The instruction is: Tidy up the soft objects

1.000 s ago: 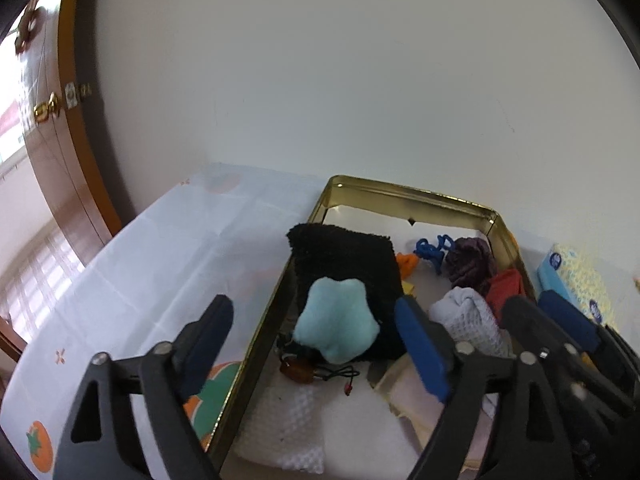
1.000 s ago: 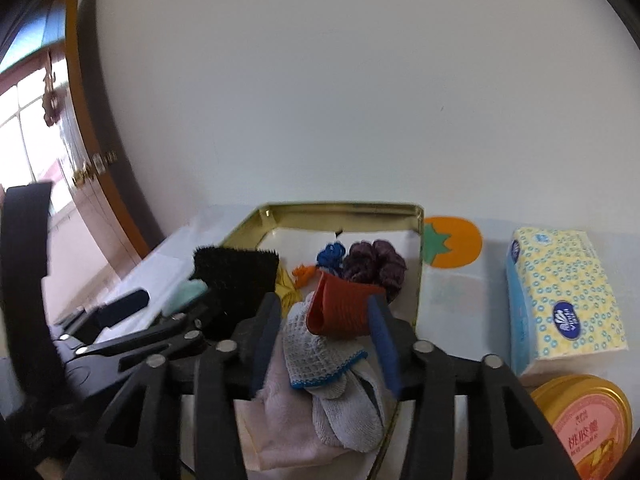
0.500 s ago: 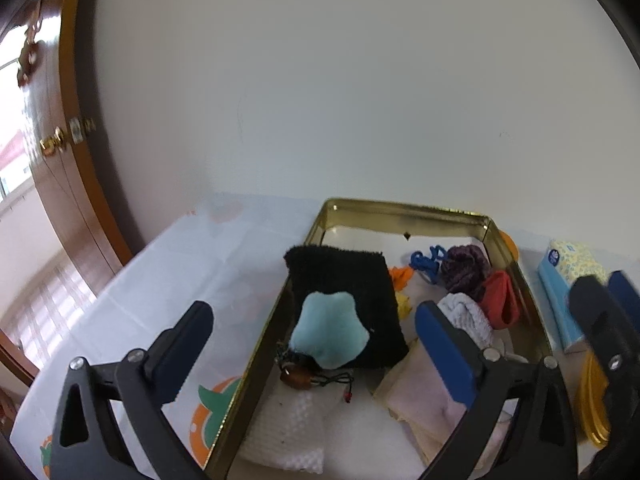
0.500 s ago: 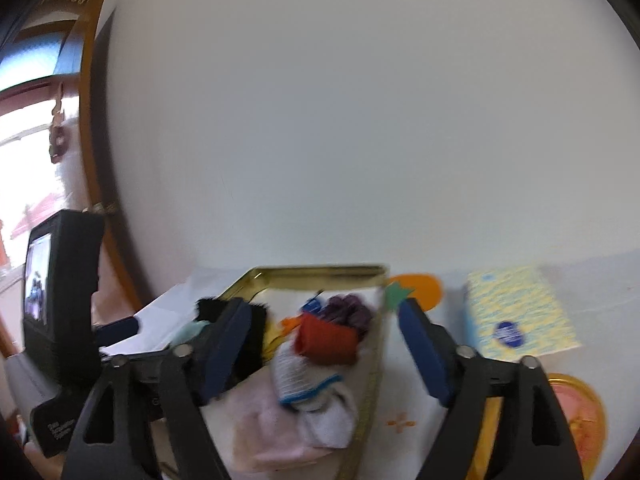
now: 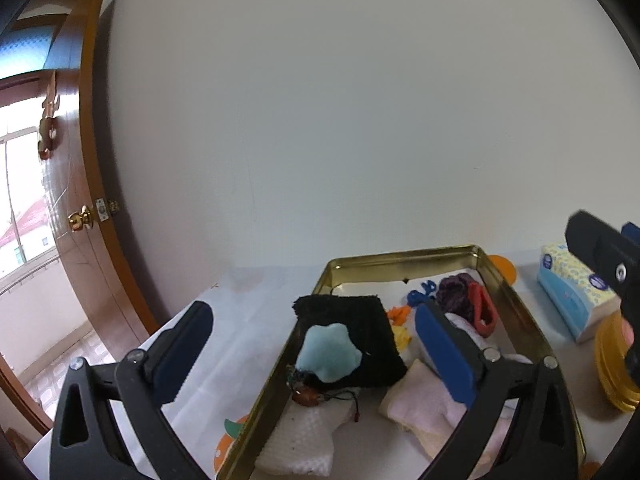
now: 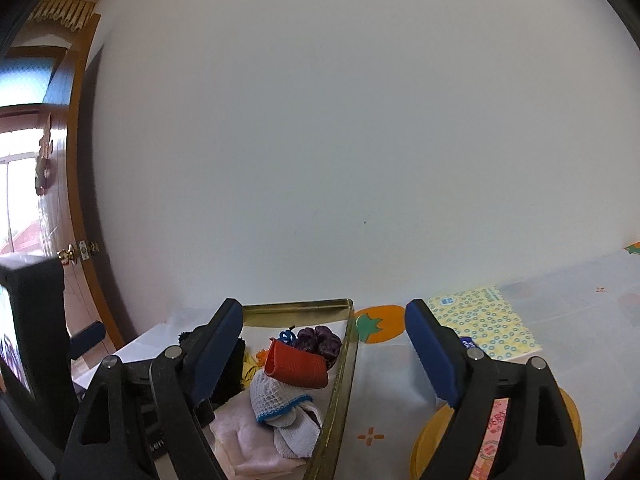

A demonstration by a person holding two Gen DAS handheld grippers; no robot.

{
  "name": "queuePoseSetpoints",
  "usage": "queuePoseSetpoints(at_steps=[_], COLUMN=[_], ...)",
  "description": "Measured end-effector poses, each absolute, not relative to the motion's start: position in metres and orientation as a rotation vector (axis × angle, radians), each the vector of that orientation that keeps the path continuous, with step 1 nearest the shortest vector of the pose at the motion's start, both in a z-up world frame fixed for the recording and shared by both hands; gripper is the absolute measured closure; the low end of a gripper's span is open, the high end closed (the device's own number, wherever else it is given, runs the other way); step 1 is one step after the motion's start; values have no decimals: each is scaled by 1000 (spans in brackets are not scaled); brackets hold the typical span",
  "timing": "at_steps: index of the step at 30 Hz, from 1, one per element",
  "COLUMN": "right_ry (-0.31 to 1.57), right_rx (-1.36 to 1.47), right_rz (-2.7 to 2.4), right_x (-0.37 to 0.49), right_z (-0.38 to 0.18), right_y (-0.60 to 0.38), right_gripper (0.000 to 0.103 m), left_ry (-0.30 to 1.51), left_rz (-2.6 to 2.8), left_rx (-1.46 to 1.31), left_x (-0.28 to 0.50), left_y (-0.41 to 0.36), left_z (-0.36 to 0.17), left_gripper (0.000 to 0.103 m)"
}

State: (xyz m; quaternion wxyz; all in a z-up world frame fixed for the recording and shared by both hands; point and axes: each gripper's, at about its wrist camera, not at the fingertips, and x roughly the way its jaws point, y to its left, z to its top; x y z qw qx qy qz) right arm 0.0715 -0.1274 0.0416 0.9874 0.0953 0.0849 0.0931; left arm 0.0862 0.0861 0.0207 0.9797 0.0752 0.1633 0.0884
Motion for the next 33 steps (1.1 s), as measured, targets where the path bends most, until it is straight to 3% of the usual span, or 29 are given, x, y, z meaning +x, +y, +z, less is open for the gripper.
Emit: queuePoseSetpoints(at_steps=[29,33], right_ry=[84,77], right_rx=[137,138], right_rz=[212,206], right_x=[32,31], right_z=[47,48], right_y=[-125,-126], right_gripper=[16,11], left_ry=[226,223], left_rz=[120,121], left_rx=[74,73], left_x=[36,35], left_y=[90,90], left_z=[27,27], left_gripper=[0,0])
